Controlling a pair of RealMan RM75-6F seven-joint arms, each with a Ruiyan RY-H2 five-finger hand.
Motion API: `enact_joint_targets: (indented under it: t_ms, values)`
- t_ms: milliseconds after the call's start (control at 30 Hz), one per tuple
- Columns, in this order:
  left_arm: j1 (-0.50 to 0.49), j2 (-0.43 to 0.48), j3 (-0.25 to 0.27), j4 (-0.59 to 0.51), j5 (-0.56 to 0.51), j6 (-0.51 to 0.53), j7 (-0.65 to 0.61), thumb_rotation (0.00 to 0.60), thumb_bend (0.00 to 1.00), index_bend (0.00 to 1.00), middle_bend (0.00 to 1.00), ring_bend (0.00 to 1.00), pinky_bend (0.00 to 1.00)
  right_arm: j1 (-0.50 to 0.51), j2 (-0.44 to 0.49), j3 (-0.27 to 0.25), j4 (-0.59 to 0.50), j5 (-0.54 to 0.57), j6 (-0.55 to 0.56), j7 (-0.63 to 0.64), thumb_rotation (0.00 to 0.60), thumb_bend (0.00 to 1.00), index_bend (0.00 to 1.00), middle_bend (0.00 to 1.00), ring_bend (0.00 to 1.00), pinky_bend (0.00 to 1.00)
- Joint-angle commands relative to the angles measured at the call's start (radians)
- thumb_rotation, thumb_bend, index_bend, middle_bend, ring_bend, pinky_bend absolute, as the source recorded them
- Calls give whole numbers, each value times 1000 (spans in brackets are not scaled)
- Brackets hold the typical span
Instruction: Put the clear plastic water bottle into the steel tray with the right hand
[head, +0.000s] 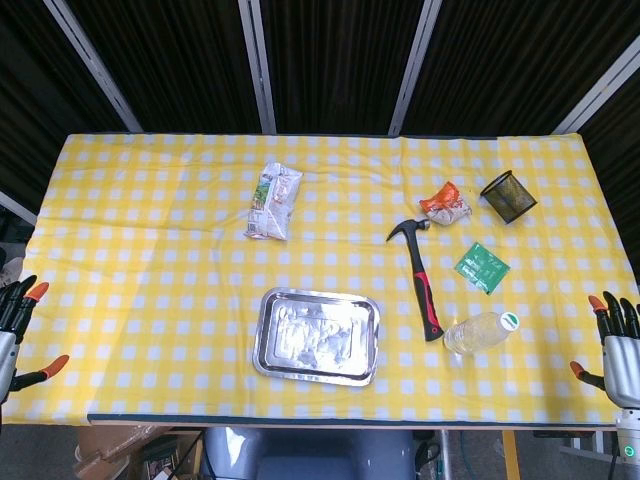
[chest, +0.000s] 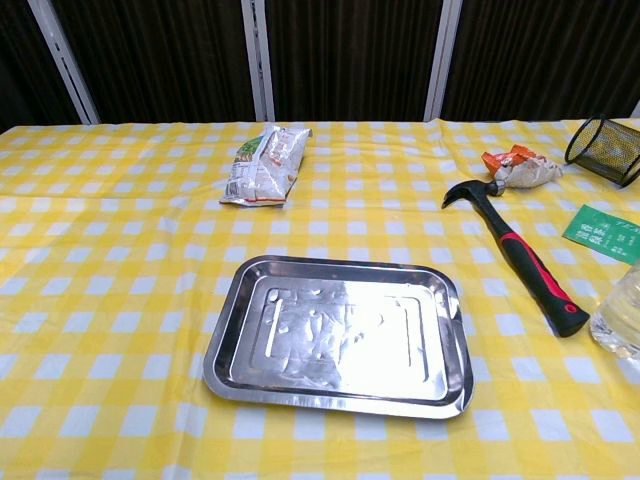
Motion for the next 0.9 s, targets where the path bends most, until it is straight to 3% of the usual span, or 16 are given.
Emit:
enact_joint_targets:
  t_ms: [33, 700, 900]
  values:
    - [0, -1, 2, -4, 0, -5, 8, 600, 182, 49, 0, 0, 0, -2, 2, 1, -2, -2, -1, 4, 600, 127, 117, 83, 0, 0]
    - [-4, -12, 9, -24, 8, -20, 51, 600, 182, 49, 0, 0, 0, -6, 18, -9, -15, -13, -36, 17, 600, 127, 120, 83, 0, 0]
    - [0, -12, 16, -27, 17, -17, 52, 600, 182, 48, 0, 0, 0, 1, 47, -20, -66, -15, -105, 171, 600, 127, 120, 83, 0, 0]
